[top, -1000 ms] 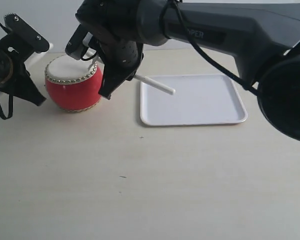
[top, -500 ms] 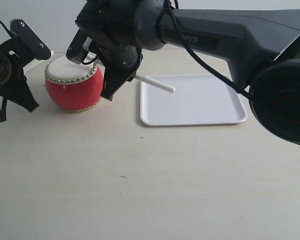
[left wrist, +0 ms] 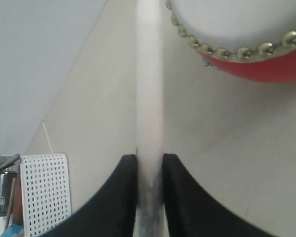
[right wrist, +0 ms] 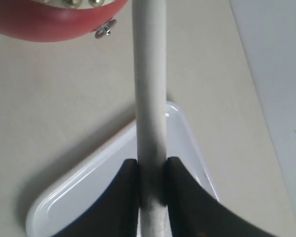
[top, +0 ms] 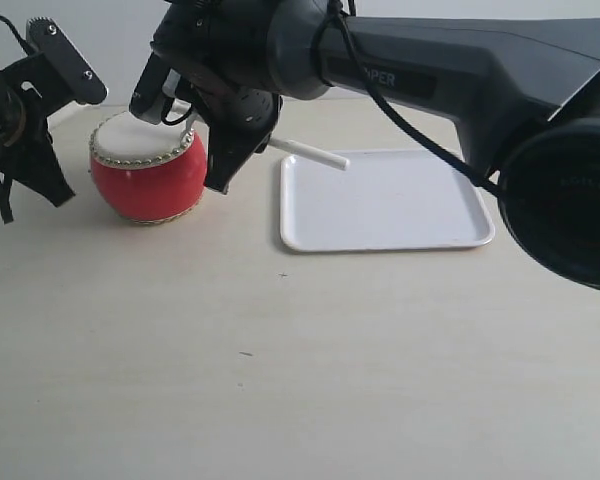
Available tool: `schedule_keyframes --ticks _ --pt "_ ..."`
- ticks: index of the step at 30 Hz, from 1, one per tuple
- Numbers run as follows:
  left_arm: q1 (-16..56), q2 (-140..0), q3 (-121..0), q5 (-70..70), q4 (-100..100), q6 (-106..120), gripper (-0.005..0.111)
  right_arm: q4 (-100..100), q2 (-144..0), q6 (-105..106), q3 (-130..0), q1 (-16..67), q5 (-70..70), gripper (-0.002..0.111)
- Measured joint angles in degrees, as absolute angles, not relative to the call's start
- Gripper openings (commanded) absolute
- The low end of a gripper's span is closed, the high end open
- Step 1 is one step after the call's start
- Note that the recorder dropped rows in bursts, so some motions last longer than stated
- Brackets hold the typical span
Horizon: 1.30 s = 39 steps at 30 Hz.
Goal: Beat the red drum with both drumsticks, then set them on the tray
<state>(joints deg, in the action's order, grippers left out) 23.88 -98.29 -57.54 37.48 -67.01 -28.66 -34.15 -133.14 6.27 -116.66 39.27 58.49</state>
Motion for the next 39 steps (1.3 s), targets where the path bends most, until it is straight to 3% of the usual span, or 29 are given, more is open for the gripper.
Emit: schedule_keyframes --ticks 7,26,39 --pt "23.88 -102.23 -58.33 38.64 -58.52 -16.43 0.0 -33.69 -133.14 6.39 -116.66 39.27 57.83 0.0" --pt "23.93 -98.32 -63.26 43.86 -55.55 -18.48 0.0 -29.6 -135.6 8.17 -116.66 39.27 59.86 0.0" --pt "23.93 -108.19 -63.26 46.44 -50.78 -14.32 0.0 -29.45 -127.85 6.25 -116.66 39.27 59.87 0.0"
